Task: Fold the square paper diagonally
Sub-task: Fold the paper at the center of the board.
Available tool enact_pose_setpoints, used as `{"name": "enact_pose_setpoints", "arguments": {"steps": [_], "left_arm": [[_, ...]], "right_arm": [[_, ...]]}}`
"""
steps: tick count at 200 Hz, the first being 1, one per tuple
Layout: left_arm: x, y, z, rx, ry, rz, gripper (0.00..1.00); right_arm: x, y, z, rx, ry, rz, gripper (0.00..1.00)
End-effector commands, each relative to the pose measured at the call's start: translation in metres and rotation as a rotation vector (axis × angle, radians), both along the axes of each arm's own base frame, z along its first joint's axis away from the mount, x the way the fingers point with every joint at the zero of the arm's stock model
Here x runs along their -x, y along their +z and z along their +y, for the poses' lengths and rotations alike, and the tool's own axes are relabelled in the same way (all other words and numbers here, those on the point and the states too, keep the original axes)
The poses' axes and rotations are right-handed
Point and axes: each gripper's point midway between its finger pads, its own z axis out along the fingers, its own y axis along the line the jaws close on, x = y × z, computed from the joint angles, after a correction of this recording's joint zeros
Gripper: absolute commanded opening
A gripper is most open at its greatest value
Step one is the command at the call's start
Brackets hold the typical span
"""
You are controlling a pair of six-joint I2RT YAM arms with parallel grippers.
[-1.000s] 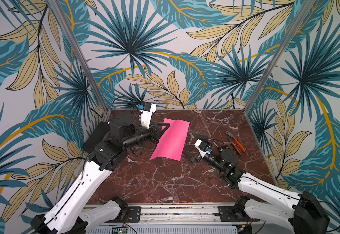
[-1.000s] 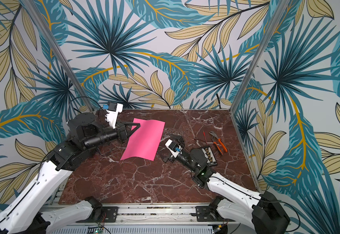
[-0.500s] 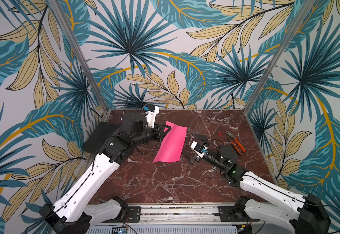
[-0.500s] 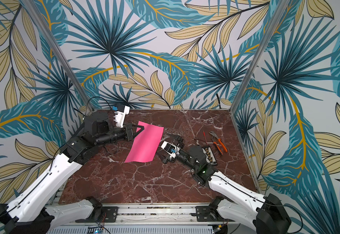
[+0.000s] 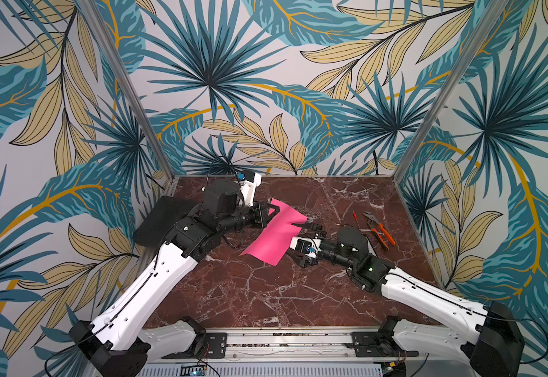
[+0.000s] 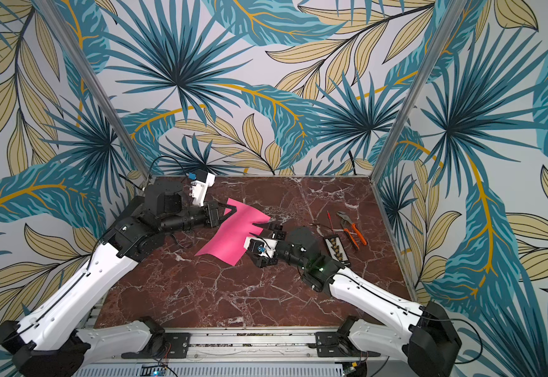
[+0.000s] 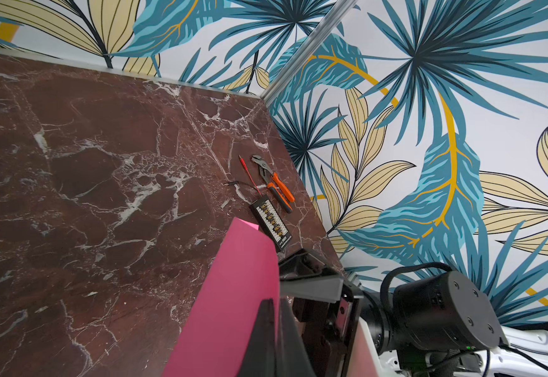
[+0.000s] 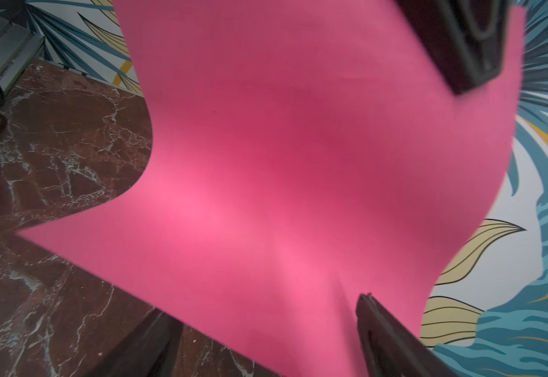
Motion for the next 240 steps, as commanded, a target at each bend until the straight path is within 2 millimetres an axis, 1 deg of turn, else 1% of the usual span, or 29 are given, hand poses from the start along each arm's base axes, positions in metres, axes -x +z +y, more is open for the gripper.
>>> {"name": "enact_pose_setpoints", "arguments": {"steps": [1,12,22,28,46,66,89,111,115,119,144,158,173,186,201,207,212,229,240], "left_arm": [[0.005,0.013,-0.001,0.014,-0.014,-0.012,0.00],[0.005,0.013,0.000,0.012,-0.015,-0.017,0.00],[0.006,0.014,0.000,0.010,-0.017,-0.017,0.00],[0.006,0.014,-0.001,0.008,-0.020,-0.019,0.00],[0.007,0.015,-0.001,-0.002,-0.028,-0.032,0.00],[0.006,0.013,0.000,-0.028,-0.040,-0.057,0.00],[0.007,0.009,-0.002,-0.074,-0.082,-0.105,0.00],[0.008,0.008,-0.005,-0.128,-0.146,-0.193,0.00],[0.008,0.009,-0.006,-0.136,-0.162,-0.213,0.00],[0.009,0.009,-0.008,-0.141,-0.181,-0.234,0.00],[0.017,0.009,-0.016,-0.171,-0.301,-0.396,0.00],[0.024,0.005,-0.020,-0.186,-0.362,-0.504,0.00],[0.027,-0.004,-0.019,-0.207,-0.389,-0.597,0.00],[0.031,-0.014,-0.017,-0.217,-0.400,-0.641,0.00],[0.034,-0.027,-0.017,-0.201,-0.418,-0.646,0.00],[0.036,-0.036,-0.017,-0.195,-0.427,-0.628,0.00],[0.036,-0.037,-0.019,-0.177,-0.430,-0.640,0.00],[0.041,-0.057,-0.021,-0.145,-0.452,-0.611,0.00],[0.041,-0.072,-0.020,-0.137,-0.443,-0.593,0.00]], "right_arm": [[0.006,-0.009,0.007,0.075,0.043,0.010,0.72],[0.007,-0.011,0.009,0.092,0.054,0.022,0.61],[0.008,-0.014,0.010,0.108,0.062,0.036,0.48],[0.008,-0.015,0.011,0.115,0.065,0.042,0.46],[0.012,-0.017,0.011,0.133,0.085,0.061,0.20],[0.019,-0.018,0.010,0.139,0.112,0.079,0.00],[0.029,-0.021,0.007,0.162,0.147,0.102,0.00],[0.044,-0.027,0.003,0.204,0.192,0.170,0.00],[0.046,-0.027,0.003,0.206,0.199,0.182,0.00],[0.050,-0.034,0.000,0.232,0.207,0.218,0.00],[0.064,-0.043,-0.005,0.269,0.229,0.333,0.00],[0.072,-0.048,-0.006,0.265,0.251,0.396,0.00],[0.077,-0.053,-0.007,0.242,0.266,0.479,0.00],[0.081,-0.059,-0.006,0.226,0.274,0.542,0.00],[0.083,-0.069,-0.005,0.223,0.280,0.601,0.00],[0.083,-0.073,-0.004,0.223,0.281,0.619,0.00],[0.083,-0.077,-0.003,0.223,0.283,0.634,0.00],[0.081,-0.087,0.000,0.218,0.278,0.666,0.00],[0.079,-0.092,0.000,0.222,0.273,0.682,0.00]]}}
